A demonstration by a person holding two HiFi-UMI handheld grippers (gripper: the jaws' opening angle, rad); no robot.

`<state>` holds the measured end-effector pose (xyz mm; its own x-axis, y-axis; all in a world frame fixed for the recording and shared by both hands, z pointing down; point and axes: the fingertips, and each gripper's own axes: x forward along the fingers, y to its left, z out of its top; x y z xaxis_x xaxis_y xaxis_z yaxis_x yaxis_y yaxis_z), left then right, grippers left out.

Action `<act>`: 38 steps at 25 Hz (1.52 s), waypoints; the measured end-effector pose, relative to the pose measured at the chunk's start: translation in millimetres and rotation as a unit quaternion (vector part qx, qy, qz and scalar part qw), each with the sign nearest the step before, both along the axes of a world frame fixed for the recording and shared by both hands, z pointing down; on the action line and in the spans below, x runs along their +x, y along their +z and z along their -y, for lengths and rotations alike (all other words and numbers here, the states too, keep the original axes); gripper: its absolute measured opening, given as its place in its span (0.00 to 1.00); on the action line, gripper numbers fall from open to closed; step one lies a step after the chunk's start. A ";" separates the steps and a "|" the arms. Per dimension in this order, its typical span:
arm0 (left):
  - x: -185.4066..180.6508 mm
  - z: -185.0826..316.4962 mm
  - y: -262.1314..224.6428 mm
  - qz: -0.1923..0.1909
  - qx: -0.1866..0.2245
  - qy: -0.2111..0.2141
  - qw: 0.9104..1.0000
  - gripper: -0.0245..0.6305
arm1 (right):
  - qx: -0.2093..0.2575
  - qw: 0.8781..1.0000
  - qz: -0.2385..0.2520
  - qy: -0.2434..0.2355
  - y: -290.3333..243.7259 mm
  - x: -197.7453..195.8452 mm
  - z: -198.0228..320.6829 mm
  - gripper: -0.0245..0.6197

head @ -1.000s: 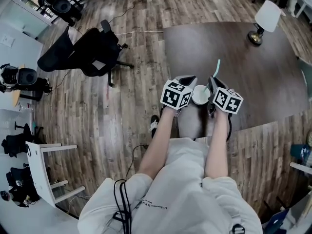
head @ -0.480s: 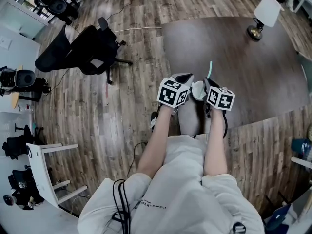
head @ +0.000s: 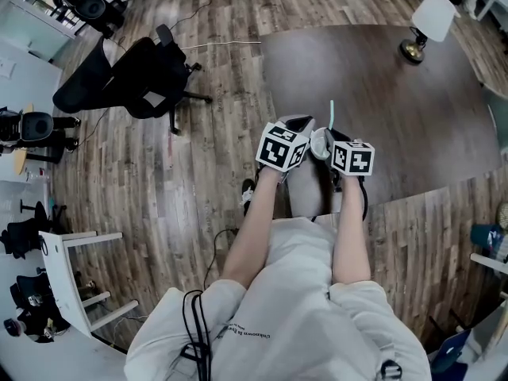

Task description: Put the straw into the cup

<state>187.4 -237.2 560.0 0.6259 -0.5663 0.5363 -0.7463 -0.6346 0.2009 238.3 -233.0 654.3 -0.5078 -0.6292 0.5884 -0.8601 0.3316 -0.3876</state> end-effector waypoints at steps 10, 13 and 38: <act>-11.3 0.9 -0.3 -0.005 0.000 -0.012 1.000 0.04 | -0.003 1.000 -0.005 -0.006 2.4 -5.0 0.7 0.12; -10.6 -0.9 1.0 -0.011 -0.002 -0.010 1.000 0.04 | -0.006 1.000 -0.003 -0.010 5.1 -8.3 -1.9 0.13; -9.8 -7.3 11.1 -0.020 -0.014 -0.018 1.000 0.04 | 0.003 1.000 -0.019 0.000 -3.4 19.3 -7.8 0.13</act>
